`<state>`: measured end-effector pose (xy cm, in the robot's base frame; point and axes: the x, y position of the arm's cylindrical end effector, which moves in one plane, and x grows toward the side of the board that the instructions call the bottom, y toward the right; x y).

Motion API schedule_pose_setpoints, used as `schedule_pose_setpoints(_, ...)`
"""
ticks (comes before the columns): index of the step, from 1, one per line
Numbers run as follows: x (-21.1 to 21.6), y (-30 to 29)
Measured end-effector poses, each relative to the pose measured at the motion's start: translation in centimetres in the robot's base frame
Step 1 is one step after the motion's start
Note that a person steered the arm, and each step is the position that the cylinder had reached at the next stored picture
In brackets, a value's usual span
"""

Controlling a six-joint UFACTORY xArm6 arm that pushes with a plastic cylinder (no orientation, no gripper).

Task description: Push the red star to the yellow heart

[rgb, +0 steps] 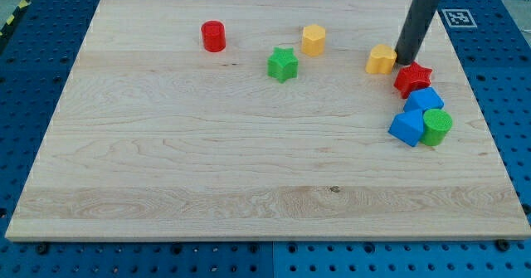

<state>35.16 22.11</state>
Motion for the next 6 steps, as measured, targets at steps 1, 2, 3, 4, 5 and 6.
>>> schedule_pose_setpoints(1, -0.1, 5.2)
schedule_pose_setpoints(2, 1.0, 6.0)
schedule_pose_setpoints(3, 2.9, 4.8)
schedule_pose_setpoints(4, 4.5, 2.6)
schedule_pose_setpoints(5, 5.6, -0.1)
schedule_pose_setpoints(6, 6.3, -2.1)
